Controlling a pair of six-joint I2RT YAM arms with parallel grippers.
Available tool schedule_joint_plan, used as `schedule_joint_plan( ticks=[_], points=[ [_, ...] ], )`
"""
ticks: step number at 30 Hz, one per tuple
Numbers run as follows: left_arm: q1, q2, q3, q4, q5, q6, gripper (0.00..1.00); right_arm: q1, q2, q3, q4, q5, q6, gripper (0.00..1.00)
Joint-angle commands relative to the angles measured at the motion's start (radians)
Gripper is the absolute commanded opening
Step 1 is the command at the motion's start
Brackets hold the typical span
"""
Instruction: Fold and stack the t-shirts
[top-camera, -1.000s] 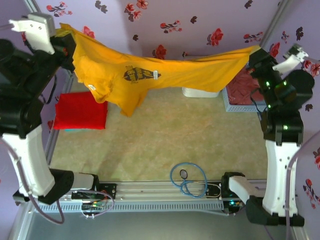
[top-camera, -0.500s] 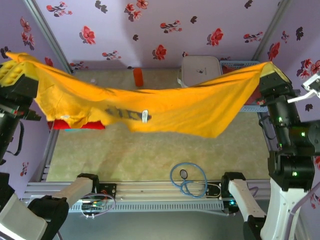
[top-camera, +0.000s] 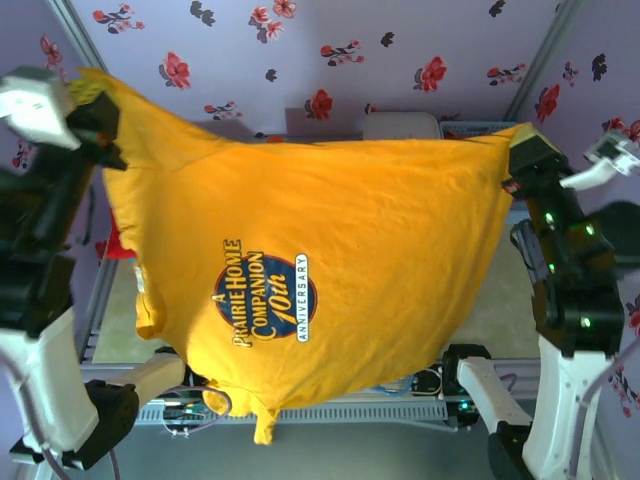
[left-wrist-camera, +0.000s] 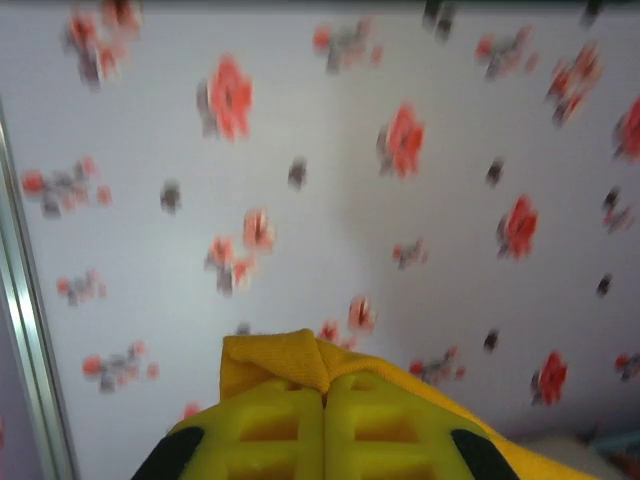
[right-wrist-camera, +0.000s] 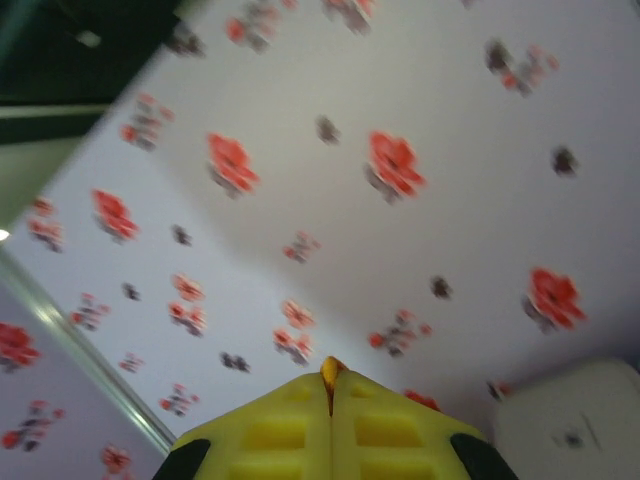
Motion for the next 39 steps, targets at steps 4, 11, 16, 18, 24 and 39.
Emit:
schedule_joint_plan(
  ticks=[4, 11, 16, 18, 24, 39],
  points=[
    [0.009, 0.048, -0.258, 0.182, -0.064, -0.1, 0.0, -0.004, 0.156, -0.16, -0.067, 0.096, -0.05, 0.0],
    [0.011, 0.14, -0.518, 0.294, -0.043, -0.213, 0.0, -0.008, 0.402, -0.255, 0.068, 0.176, -0.084, 0.0],
    [0.01, 0.265, -0.623, 0.39, -0.037, -0.254, 0.0, -0.013, 0.642, -0.203, 0.156, 0.186, -0.091, 0.0],
    [0.01, 0.318, -0.64, 0.423, -0.032, -0.253, 0.0, -0.018, 0.731, -0.175, 0.17, 0.194, -0.084, 0.0],
    [0.018, 0.447, -0.63, 0.474, -0.03, -0.244, 0.0, -0.033, 0.892, -0.149, 0.233, 0.143, -0.08, 0.0],
    [0.025, 0.596, -0.552, 0.47, -0.011, -0.239, 0.0, -0.036, 0.94, -0.194, 0.223, 0.129, -0.14, 0.0]
  ],
)
